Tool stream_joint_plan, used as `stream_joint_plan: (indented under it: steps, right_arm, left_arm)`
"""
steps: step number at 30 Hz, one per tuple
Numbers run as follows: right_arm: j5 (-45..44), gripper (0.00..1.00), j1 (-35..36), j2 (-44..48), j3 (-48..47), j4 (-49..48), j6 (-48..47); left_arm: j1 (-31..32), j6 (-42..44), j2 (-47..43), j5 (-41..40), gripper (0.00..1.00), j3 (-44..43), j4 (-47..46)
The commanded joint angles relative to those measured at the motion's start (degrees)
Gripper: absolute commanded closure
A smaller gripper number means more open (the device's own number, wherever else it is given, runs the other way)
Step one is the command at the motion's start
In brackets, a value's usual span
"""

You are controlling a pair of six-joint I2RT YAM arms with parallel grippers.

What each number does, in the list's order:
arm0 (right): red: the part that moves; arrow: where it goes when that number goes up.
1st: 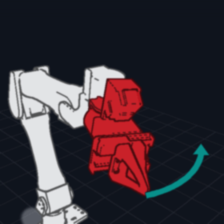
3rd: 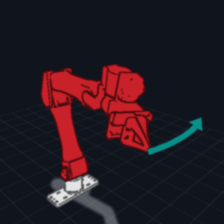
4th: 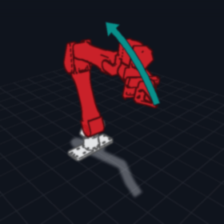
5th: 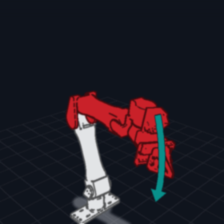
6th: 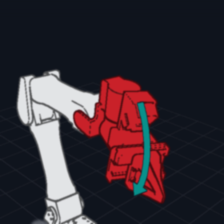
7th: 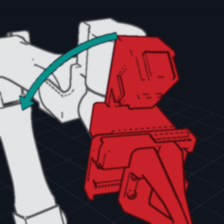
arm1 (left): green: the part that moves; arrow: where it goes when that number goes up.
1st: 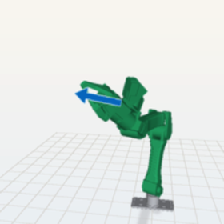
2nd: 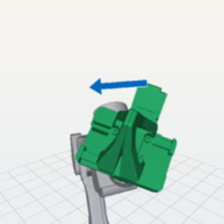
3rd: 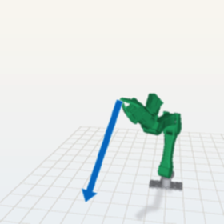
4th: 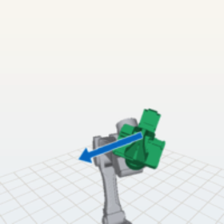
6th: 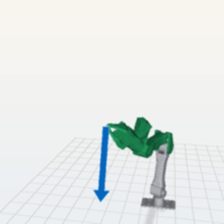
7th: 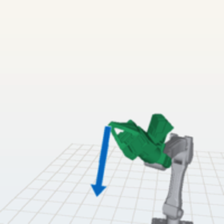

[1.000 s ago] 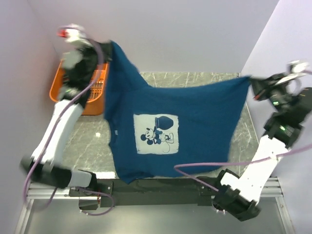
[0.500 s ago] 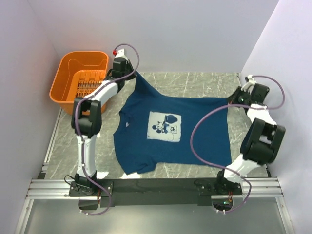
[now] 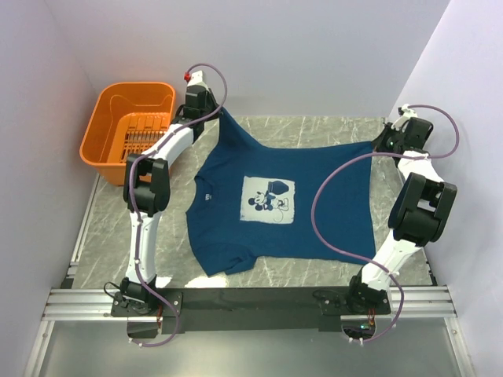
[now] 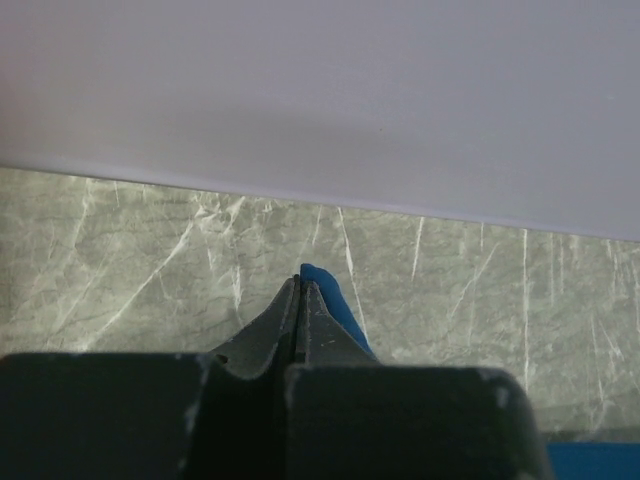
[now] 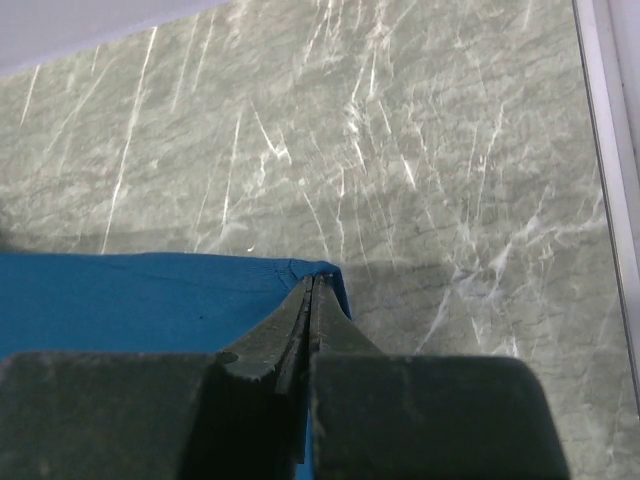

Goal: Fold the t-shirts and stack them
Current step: Flatten the tshirt out, then fold the tshirt

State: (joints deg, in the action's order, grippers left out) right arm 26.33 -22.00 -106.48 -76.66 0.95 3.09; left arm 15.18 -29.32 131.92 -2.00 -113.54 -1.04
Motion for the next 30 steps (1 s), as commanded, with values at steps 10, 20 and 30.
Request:
stream_joint_plan:
  steps: [10,20,30]
  right_arm:
    - [0.92,1.00,0.20,-0.93,-3.32,0.81,-0.63]
    - [5.83,1.00,-0.23,0.39,-1.39,2.21,-2.57]
    - [9.27,1.00,-1.38,2.41,1.07,2.74,-4.41]
  left_arm:
    - [-0.41,3.12,0.19,2.87,1.00,-2.13,-2.56]
    - [-0.76,6.91,-5.96,8.58,1.00,6.56,-5.81]
    - [-1.29,9.80,-13.88,11.31,1.00,17.90,-9.06]
